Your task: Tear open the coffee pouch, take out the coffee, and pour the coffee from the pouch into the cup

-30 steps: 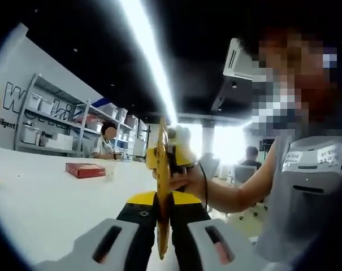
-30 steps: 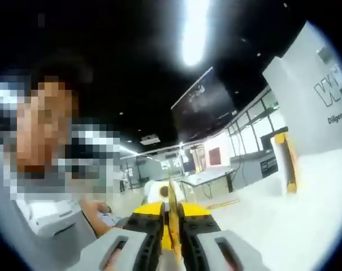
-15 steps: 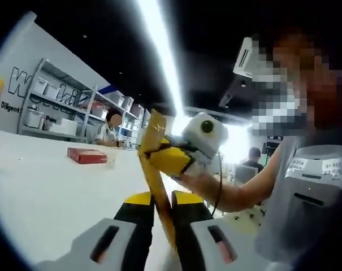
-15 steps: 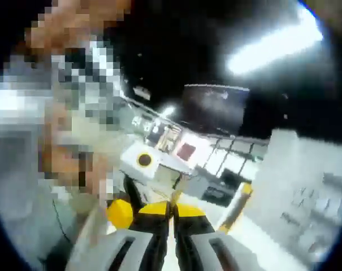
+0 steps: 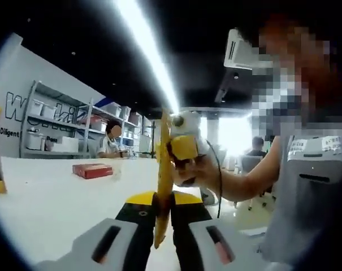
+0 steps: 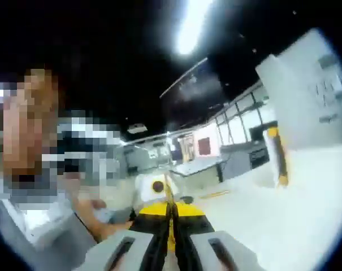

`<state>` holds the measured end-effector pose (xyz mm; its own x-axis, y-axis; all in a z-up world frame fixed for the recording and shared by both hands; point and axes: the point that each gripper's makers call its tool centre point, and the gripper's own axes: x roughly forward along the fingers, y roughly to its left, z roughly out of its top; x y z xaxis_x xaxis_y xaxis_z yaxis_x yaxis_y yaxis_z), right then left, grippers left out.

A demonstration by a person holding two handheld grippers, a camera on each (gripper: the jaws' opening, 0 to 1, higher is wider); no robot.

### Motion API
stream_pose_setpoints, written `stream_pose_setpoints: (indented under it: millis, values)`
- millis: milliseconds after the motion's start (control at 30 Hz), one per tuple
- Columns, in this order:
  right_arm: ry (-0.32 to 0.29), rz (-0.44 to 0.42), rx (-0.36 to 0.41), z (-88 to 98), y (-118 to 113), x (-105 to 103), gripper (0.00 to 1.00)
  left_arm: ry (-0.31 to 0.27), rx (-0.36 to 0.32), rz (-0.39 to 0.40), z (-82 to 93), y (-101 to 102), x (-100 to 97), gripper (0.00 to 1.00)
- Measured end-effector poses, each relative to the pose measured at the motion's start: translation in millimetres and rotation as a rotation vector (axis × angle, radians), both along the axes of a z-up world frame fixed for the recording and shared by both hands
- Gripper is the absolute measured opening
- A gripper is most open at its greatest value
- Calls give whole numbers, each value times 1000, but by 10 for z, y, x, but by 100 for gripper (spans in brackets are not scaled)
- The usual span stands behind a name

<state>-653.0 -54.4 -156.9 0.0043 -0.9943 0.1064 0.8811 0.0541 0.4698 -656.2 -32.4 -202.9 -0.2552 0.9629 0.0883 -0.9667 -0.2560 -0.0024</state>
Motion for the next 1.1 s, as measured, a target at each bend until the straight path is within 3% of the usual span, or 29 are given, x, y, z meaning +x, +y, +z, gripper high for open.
stream_pose_setpoints:
  millis: [67, 133, 200, 300, 367, 400, 600, 733, 800, 867, 967, 1100]
  values:
    - [-109, 68, -29, -58, -2, 28, 3, 12, -36, 3, -40, 16, 4, 13]
    - [-108, 37, -41, -135, 7, -61, 3, -16, -69, 28, -113, 34, -50, 13]
    - [-43, -57, -48, -122, 46, -217, 3, -32, -50, 60, -124, 57, -105, 14]
    - [146, -263, 13, -80, 120, -447, 3, -75, -6, 182, -108, 16, -285, 17]
    - [277, -391, 99, -101, 148, -537, 3, -42, -58, 324, -162, -34, -427, 21]
    - [335, -449, 137, -119, 153, -581, 3, 8, -89, 382, -167, -33, -461, 22]
    - [398, -570, 157, -148, 97, -613, 3, 56, -147, 635, -209, -94, -643, 23]
    - [380, -607, 122, -155, 97, -607, 3, 74, -137, 683, -214, -92, -675, 21]
    - [342, -610, 88, -157, 105, -610, 3, 95, -147, 694, -227, -79, -680, 19]
    - [308, -597, 55, -163, 100, -593, 3, 154, -184, 703, -229, -59, -670, 17]
    - [331, -599, 59, -197, 112, -577, 3, 187, -229, 712, -265, -55, -651, 13]
    - [401, -544, 89, -219, 126, -552, 7, 158, -236, 664, -299, -64, -608, 11]
